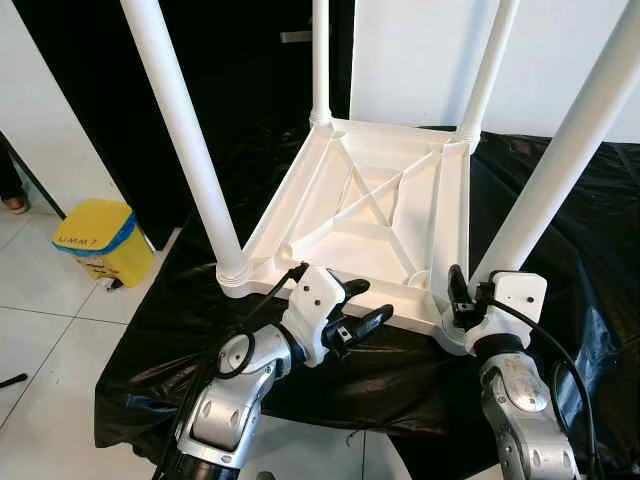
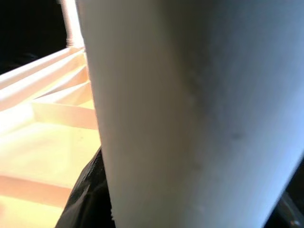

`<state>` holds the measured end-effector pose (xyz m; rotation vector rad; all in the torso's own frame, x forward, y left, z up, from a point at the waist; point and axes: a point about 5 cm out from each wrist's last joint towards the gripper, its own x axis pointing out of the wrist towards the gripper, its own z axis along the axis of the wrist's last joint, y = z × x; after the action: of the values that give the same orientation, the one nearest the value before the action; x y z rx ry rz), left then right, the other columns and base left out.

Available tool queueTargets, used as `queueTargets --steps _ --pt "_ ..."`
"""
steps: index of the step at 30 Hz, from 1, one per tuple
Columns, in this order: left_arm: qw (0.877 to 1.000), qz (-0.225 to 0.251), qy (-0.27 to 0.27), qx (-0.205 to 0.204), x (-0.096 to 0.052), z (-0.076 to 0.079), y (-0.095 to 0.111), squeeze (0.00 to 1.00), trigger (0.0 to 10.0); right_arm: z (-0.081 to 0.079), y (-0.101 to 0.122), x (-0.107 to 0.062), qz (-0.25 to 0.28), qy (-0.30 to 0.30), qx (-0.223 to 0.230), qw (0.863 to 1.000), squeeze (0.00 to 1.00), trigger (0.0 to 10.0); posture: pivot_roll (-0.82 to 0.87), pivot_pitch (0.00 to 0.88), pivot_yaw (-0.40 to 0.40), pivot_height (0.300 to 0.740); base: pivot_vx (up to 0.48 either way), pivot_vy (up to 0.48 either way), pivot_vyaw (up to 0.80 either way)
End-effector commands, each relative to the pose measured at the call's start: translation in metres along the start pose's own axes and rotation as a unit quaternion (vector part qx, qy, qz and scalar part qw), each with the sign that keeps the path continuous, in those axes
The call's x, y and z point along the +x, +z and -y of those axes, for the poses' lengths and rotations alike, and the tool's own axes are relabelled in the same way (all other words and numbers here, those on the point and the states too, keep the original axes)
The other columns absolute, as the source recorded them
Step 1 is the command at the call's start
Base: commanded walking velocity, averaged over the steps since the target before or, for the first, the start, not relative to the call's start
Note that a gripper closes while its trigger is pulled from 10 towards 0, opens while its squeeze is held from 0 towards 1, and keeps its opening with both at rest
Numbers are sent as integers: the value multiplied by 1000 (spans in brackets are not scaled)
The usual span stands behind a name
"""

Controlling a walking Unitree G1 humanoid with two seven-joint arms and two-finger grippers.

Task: Building children table

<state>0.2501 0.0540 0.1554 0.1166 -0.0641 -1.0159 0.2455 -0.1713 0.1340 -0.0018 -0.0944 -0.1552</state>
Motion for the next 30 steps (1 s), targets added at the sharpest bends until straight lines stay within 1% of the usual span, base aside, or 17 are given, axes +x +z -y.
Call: queueTargets --steps 1,2,3,4,5,9,15,16,17,18,20,21,23,27,28,29,30 --pt "998 -9 65 -3 0 -5 -3 0 10000 14 -16 -3 -48 -41 -24 998 0 10000 -65 64 -9 740 0 0 0" --pt "998 -9 66 -4 1 -4 -3 0 10000 15 -16 -3 -47 -43 -25 998 192 10000 -62 68 -12 740 0 0 0" --pt "998 -9 66 -4 1 -4 -3 0 10000 15 -16 -3 -47 -43 -25 998 192 10000 -62 68 -12 740 0 0 0" --pt "998 -8 67 -4 1 -4 -3 0 10000 15 -15 -3 -44 -42 -26 998 482 10000 -57 72 -17 740 0 0 0" --pt "998 -8 69 -5 1 -3 -3 0 10000 14 -14 -2 -39 -30 -21 999 1000 10000 -57 73 -18 740 0 0 0" --pt "997 -7 72 -7 1 -2 -3 0 10000 11 -8 -1 -22 -3 -17 1000 1000 10000 -53 75 -24 740 0 0 0" --pt "997 -4 72 -6 3 0 -3 0 10000 16 -6 3 -13 29 -29 999 1000 10000 -45 76 -33 740 0 0 0" --pt "997 -3 72 -4 4 -1 -2 0 10000 16 -4 5 -10 60 -27 998 0 10000 -41 78 -32 740 0 0 0" --pt "997 -3 72 -4 4 -1 -2 0 10000 16 -4 5 -10 60 -27 998 0 10000 -41 78 -32 740 0 0 0" --pt "997 -3 74 -1 4 -2 -2 0 10000 17 -2 6 -6 101 -27 995 0 10000 -36 78 -32 740 0 0 0" --pt "997 -3 74 -1 4 -2 -2 0 10000 17 -2 6 -6 101 -27 995 0 10000 -36 78 -32 740 0 0 0" --pt "997 -2 75 1 5 -3 -1 0 10000 19 0 7 -3 143 -34 989 0 10000 -36 79 -30 740 0 0 0" --pt "997 -1 77 3 5 -5 0 0 10000 23 1 8 -3 188 -43 981 0 10000 -33 80 -31 740 0 0 0" --pt "997 -1 77 6 6 -5 1 0 10000 28 0 14 -6 219 -64 974 0 10000 -31 78 -35 740 0 0 0" --pt "997 -1 78 6 6 -5 1 0 10000 30 -1 16 -7 217 -70 974 0 3255 -28 75 -38 740 0 0 0" --pt "997 -1 78 6 6 -5 1 0 10000 30 -2 17 -8 213 -72 974 0 745 -24 71 -39 740 0 0 0" --pt "997 -1 78 6 6 -5 1 0 10000 30 -2 17 -8 213 -72 974 0 745 -24 71 -39 740 0 0 0"
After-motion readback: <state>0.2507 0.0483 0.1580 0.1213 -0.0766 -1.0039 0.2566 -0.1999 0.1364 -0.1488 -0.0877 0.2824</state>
